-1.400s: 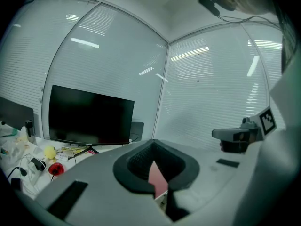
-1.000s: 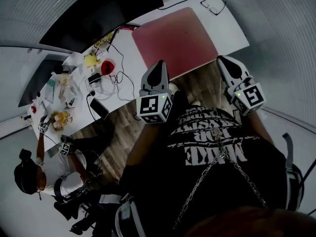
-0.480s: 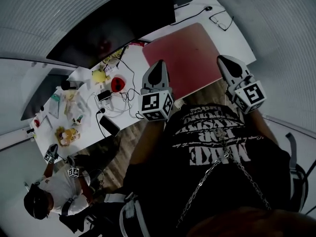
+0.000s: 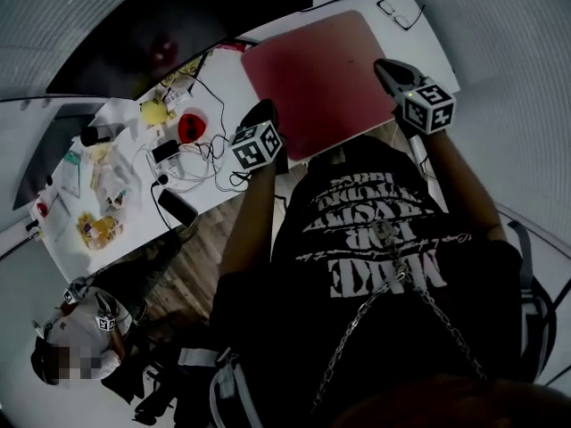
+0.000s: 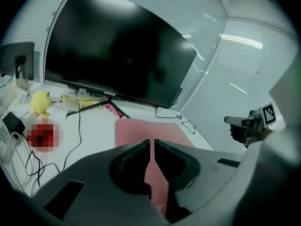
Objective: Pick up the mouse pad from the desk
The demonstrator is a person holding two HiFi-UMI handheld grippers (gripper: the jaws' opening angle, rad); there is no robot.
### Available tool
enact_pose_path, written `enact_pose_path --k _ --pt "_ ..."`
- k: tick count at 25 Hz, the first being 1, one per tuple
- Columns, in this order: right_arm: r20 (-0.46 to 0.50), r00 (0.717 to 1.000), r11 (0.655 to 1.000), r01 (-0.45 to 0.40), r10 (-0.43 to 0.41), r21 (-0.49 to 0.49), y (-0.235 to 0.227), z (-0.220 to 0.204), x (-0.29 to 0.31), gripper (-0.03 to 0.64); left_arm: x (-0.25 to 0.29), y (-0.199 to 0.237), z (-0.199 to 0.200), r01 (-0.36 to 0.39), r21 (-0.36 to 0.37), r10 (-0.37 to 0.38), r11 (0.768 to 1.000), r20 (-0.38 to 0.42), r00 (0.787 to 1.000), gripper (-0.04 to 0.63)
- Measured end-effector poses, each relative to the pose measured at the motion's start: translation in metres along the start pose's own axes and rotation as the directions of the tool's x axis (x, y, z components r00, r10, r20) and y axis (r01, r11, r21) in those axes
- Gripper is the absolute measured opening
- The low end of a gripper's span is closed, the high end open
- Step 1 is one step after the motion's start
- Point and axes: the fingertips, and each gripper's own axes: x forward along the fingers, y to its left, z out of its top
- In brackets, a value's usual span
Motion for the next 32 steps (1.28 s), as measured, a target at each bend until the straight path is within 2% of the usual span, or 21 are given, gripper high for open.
enact_pose_path --k 1,3,6,8,11,13,15,18,21,24,26,30,32 --pt "-0.04 0.999 1.0 0.012 -0.012 0.001 -0.015 -0.015 0.012 -0.003 0.009 0.011 -0.012 -0.015 -0.035 0.014 0.999 -0.023 1.0 0.018" --pt "-0.123 0.992 0.999 0.036 -0.037 -0.005 -0.044 -0.046 0.035 0.01 0.026 0.026 -0.026 -0.046 -0.056 0.043 0.997 -0.058 0.997 0.049" --pt "-0.243 0.97 0.995 0.056 -0.034 0.086 -0.083 -0.097 0.065 0.137 0.052 0.039 -0.047 -0.065 -0.05 0.058 0.997 -0.121 0.991 0.136" --pt "-0.303 0.953 0.987 0.078 -0.033 0.139 -0.11 -0.124 0.079 0.213 0.068 0.047 -0.062 -0.1 -0.029 0.094 0.995 -0.17 0.981 0.165" --pt "-0.411 0.907 0.988 0.133 -0.088 0.081 -0.148 -0.158 0.091 0.247 0.08 0.064 -0.08 -0.186 0.002 0.18 0.983 -0.25 0.951 0.212" --pt "-0.486 0.868 0.984 0.161 -0.105 0.074 -0.165 -0.179 0.095 0.266 0.085 0.069 -0.095 -0.209 -0.031 0.188 0.977 -0.325 0.927 0.272" --pt "-0.513 0.854 0.989 0.138 -0.089 0.059 -0.175 -0.193 0.104 0.283 0.089 0.069 -0.107 -0.228 -0.044 0.196 0.973 -0.367 0.909 0.291" --pt "-0.529 0.844 0.993 0.12 -0.092 0.018 -0.183 -0.199 0.11 0.298 0.094 0.066 -0.107 -0.263 -0.007 0.242 0.965 -0.369 0.897 0.291" --pt "-0.542 0.83 0.989 0.148 -0.132 -0.014 -0.181 -0.197 0.106 0.294 0.096 0.064 -0.105 -0.309 -0.005 0.286 0.951 -0.368 0.885 0.291" --pt "-0.572 0.804 0.986 0.157 -0.163 -0.06 -0.182 -0.198 0.104 0.249 0.098 0.063 -0.106 -0.345 0.027 0.328 0.938 -0.385 0.863 0.289" --pt "-0.589 0.793 0.987 0.143 -0.156 -0.069 -0.179 -0.199 0.103 0.226 0.099 0.064 -0.106 -0.364 0.024 0.344 0.931 -0.386 0.856 0.287" --pt "-0.573 0.815 0.996 0.087 -0.084 -0.023 -0.156 -0.198 0.111 0.058 0.095 0.065 -0.103 -0.37 -0.026 0.332 0.929 -0.383 0.862 0.212" --pt "-0.557 0.829 0.997 0.069 -0.04 0.031 -0.149 -0.194 0.109 0.052 0.092 0.064 -0.104 -0.352 -0.034 0.312 0.935 -0.389 0.867 0.19"
